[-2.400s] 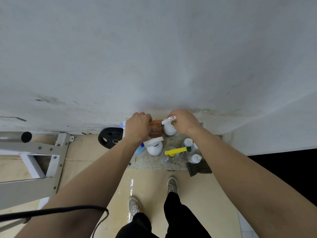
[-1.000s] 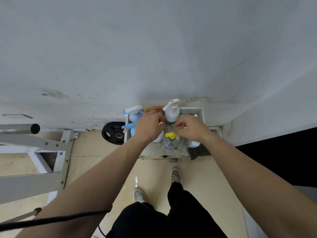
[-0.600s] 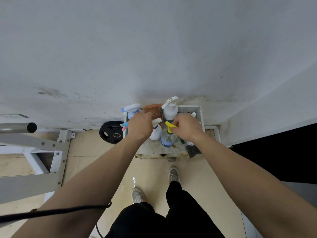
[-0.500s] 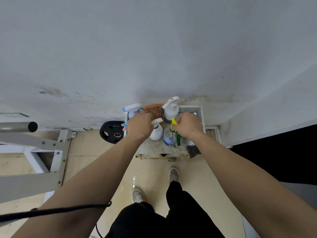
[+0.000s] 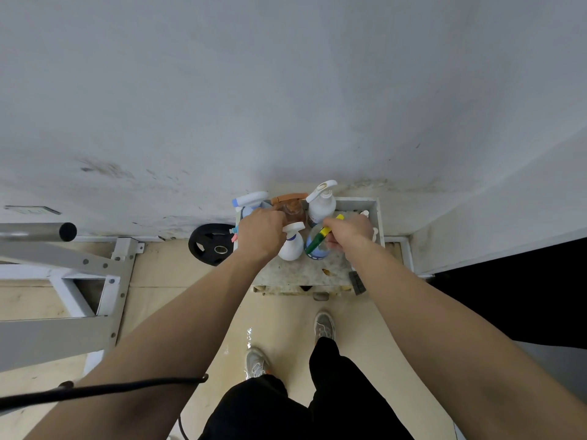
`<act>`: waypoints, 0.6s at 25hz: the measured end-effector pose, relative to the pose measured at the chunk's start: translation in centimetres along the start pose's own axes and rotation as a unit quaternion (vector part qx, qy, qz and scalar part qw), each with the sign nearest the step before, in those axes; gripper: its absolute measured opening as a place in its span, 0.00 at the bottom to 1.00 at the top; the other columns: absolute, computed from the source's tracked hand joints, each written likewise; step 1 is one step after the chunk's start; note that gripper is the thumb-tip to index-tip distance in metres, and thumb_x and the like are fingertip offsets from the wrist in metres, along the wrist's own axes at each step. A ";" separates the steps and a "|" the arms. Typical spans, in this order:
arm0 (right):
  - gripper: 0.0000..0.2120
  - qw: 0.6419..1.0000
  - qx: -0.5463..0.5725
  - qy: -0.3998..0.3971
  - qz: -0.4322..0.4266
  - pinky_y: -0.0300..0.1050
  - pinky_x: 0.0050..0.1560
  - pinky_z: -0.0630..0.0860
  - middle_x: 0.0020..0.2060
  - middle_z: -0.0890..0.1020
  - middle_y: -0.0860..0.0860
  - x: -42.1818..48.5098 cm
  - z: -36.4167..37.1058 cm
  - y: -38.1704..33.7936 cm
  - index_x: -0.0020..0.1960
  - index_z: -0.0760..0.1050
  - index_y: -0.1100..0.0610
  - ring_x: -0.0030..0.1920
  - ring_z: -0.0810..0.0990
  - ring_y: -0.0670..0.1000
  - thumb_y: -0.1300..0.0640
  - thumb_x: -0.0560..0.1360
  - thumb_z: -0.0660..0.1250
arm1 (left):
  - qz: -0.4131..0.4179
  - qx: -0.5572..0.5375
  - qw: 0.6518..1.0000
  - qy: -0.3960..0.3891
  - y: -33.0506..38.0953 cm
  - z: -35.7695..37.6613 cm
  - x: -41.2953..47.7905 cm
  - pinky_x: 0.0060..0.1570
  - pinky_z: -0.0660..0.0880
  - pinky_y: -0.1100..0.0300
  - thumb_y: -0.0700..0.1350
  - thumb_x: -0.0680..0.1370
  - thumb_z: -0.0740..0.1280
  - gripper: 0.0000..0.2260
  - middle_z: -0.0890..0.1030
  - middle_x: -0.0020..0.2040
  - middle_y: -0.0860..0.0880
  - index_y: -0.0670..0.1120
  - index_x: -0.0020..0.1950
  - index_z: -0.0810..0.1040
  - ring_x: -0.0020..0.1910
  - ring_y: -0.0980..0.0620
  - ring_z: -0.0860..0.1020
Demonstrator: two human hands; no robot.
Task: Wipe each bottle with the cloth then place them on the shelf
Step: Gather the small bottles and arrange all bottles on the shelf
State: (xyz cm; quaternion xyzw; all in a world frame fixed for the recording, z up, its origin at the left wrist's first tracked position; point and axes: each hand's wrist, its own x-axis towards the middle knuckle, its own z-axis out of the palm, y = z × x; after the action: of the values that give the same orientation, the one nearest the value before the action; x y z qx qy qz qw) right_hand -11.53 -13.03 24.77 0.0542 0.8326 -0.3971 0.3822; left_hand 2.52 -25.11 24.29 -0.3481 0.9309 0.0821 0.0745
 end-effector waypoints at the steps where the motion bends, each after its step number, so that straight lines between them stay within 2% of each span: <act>1: 0.10 1.000 0.025 -0.001 0.011 0.54 0.40 0.85 0.28 0.82 0.56 0.0 0.3 0.0 0.44 0.81 0.66 0.27 0.81 0.52 0.58 0.70 0.75 | -0.003 -0.006 1.000 0.001 0.0 0.0 0.0 0.35 0.71 0.58 0.46 0.77 0.68 0.05 0.81 0.43 0.48 0.49 0.51 0.83 0.43 0.48 0.79; 4: 0.10 0.993 0.100 -0.025 0.051 0.50 0.37 0.85 0.31 0.83 0.57 0.0 1.1 0.2 0.44 0.79 0.64 0.30 0.82 0.51 0.59 0.71 0.77 | -0.009 -0.027 1.000 -0.002 0.0 0.2 -0.1 0.36 0.72 0.58 0.46 0.77 0.68 0.05 0.81 0.44 0.49 0.48 0.52 0.82 0.43 0.48 0.78; 6: 0.12 0.985 0.145 -0.052 0.074 0.47 0.33 0.83 0.34 0.84 0.58 0.0 1.6 0.5 0.47 0.79 0.64 0.31 0.83 0.51 0.58 0.71 0.77 | -0.014 -0.036 0.999 -0.006 0.0 0.2 -0.1 0.38 0.75 0.56 0.45 0.78 0.68 0.06 0.81 0.45 0.49 0.48 0.53 0.81 0.44 0.48 0.79; 9: 0.11 0.976 0.180 -0.083 0.086 0.44 0.29 0.82 0.37 0.84 0.58 -0.1 2.0 0.8 0.49 0.78 0.63 0.32 0.83 0.51 0.58 0.74 0.76 | -0.018 -0.046 0.999 -0.014 0.0 0.2 -0.1 0.41 0.79 0.54 0.45 0.78 0.68 0.06 0.81 0.45 0.49 0.48 0.53 0.81 0.44 0.48 0.79; 12: 0.12 0.976 0.186 -0.088 0.075 0.44 0.29 0.81 0.37 0.84 0.58 0.1 2.3 1.0 0.49 0.77 0.63 0.32 0.84 0.50 0.56 0.74 0.77 | -0.017 -0.045 0.999 -0.019 0.0 0.0 -0.2 0.39 0.77 0.56 0.44 0.78 0.67 0.06 0.81 0.45 0.49 0.48 0.54 0.80 0.44 0.48 0.78; 15: 0.16 0.977 0.179 -0.104 0.059 0.44 0.30 0.81 0.38 0.84 0.57 0.1 2.7 1.0 0.54 0.78 0.63 0.32 0.84 0.50 0.53 0.74 0.76 | -0.011 -0.039 0.999 -0.019 -0.1 -0.2 -0.3 0.37 0.73 0.57 0.43 0.79 0.66 0.07 0.77 0.42 0.50 0.48 0.55 0.80 0.42 0.49 0.76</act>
State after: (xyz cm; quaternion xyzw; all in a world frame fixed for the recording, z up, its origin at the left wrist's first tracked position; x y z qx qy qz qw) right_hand -9.65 -14.29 23.05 0.1293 0.6990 -0.5199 0.4737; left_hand 2.74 -25.05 24.56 -0.3594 0.9214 0.1247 0.0797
